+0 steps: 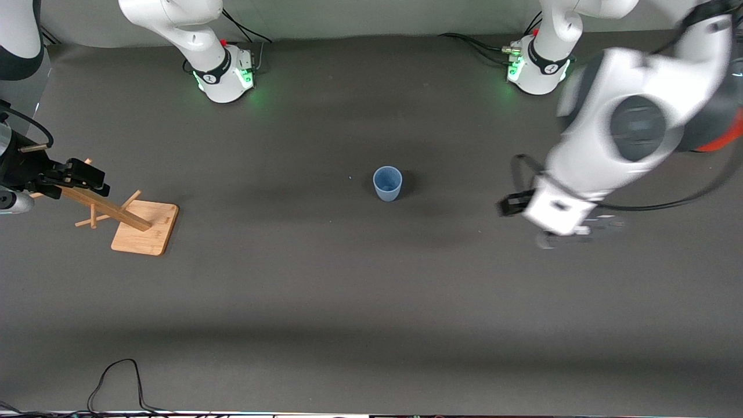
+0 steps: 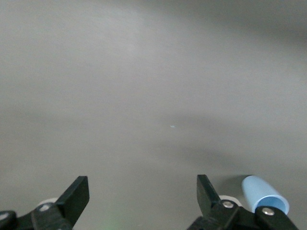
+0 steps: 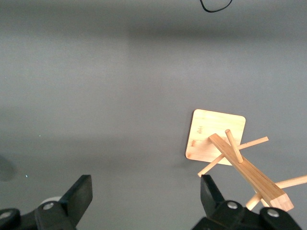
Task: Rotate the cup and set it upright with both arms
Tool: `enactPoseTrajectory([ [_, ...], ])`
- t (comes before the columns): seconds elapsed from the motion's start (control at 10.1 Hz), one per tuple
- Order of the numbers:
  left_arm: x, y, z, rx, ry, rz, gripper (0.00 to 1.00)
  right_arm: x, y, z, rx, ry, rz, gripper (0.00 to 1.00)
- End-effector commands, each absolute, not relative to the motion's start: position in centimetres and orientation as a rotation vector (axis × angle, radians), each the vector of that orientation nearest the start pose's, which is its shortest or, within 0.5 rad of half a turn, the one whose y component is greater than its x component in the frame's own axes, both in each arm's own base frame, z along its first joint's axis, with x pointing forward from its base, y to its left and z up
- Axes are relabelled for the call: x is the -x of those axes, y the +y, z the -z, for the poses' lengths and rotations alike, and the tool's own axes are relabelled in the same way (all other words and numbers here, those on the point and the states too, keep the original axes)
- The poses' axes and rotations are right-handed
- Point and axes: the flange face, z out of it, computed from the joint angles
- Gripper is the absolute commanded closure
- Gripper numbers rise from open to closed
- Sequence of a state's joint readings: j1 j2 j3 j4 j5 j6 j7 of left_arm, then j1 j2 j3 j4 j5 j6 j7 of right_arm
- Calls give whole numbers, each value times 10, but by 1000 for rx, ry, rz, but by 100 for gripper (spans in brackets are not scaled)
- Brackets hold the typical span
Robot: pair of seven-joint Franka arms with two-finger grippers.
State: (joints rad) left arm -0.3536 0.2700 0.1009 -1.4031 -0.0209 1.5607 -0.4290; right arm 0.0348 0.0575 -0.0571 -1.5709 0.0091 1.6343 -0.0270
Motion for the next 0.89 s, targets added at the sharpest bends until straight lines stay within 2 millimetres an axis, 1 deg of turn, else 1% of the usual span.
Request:
enactPoseTrajectory([
  [0.0, -595, -110, -579, 3103, -104, -146, 0, -577, -11, -600, 3150, -42, 31, 0],
  [0.1, -595, -79, -589, 3092, -125, -115, 0, -577, -11, -600, 3150, -42, 31, 0],
  [0.2, -593, -53, -598, 3098, -119, -99, 0, -577, -11, -600, 3150, -42, 34, 0],
  [0.3, -585, -30, -606, 3105, -72, -96, 0, -577, -11, -600, 3150, -42, 34, 0],
  [0.4, -570, -18, -614, 3112, -37, -93, 0, -578, -11, -600, 3150, -42, 36, 0],
  [0.59, -539, -12, -623, 3100, -18, -81, 0, -578, -11, -600, 3147, -39, 36, 0],
  [0.69, -529, -16, -625, 3098, 7, -90, 0, -578, -10, -600, 3144, -39, 39, 0],
  [0.79, -524, -19, -628, 3099, 29, -88, 0, -579, -11, -599, 3147, -39, 43, 0],
])
